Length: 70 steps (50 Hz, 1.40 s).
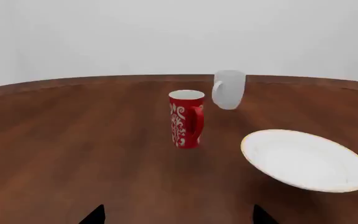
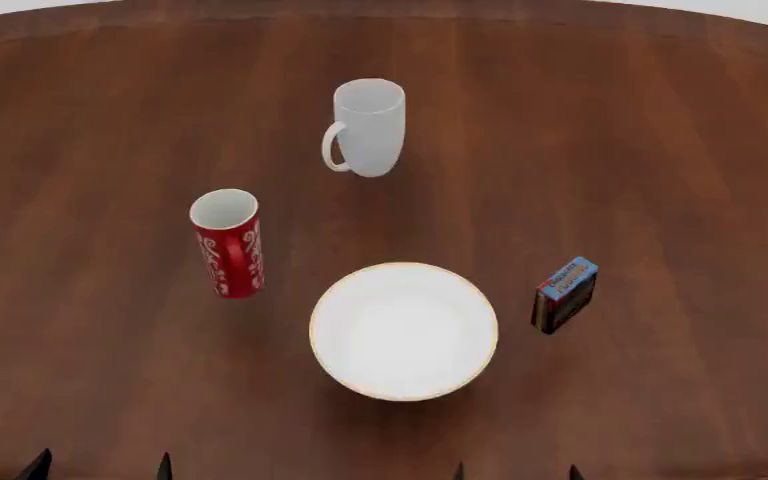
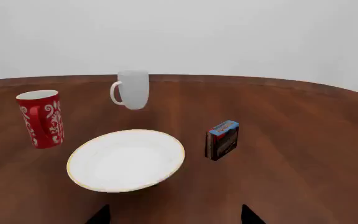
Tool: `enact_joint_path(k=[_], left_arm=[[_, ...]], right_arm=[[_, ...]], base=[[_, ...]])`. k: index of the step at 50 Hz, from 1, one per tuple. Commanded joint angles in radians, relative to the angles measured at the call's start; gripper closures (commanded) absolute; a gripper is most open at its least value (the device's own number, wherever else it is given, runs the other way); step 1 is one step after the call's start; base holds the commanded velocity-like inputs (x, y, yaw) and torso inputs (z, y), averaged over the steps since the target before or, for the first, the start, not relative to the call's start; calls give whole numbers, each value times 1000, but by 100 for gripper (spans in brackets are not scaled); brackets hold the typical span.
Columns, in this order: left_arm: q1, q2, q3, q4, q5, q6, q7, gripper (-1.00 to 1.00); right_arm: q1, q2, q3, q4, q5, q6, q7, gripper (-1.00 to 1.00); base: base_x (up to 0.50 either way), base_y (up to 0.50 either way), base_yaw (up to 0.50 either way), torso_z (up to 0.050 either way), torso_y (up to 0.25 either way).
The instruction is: Put the white mug on the plate.
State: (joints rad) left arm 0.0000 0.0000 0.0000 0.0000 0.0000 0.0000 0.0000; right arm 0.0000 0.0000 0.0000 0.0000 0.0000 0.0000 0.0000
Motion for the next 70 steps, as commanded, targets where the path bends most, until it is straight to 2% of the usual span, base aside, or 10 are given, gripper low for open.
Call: enact_joint_path(k=[1,3,8,11,17,58,62,70], left_arm=[[3,-18,21,7,-18,-4,-21,-100],[-1,-20,28,14,-67,-12,-9,-100],[-3,-35,53,3,-74,13,-29,-100],[3,-45,68,5,-36,92,-57,-100],[-3,-58,84,31,-50,41,-66,-100],[-4,-122,172,102,-39,-38,-123,-100],[-6,-138,182,155,-33,-78,-120,-100],[-56,-185,194,340,-5,-313,-110,-100]], right_arm=[[-4,45,-53,-16,44,9,54,-100],[-3,49,-58,-4,44,-4,61,-100],[-13,62,-66,-20,53,1,69,-100],[-23,69,-74,-31,47,-9,76,-100],[-30,78,-88,-34,49,-17,84,-100],[-38,123,-134,-48,104,-21,124,-100],[-31,140,-133,-109,109,28,129,-100],[20,196,-122,-275,129,180,119,-100]], base=[[0,0,0,0,0],[0,0,0,0,0],[0,0,0,0,0],[0,0,0,10,3],[0,0,0,50,52],[0,0,0,50,52],[0,0,0,50,53],[0,0,0,11,8]])
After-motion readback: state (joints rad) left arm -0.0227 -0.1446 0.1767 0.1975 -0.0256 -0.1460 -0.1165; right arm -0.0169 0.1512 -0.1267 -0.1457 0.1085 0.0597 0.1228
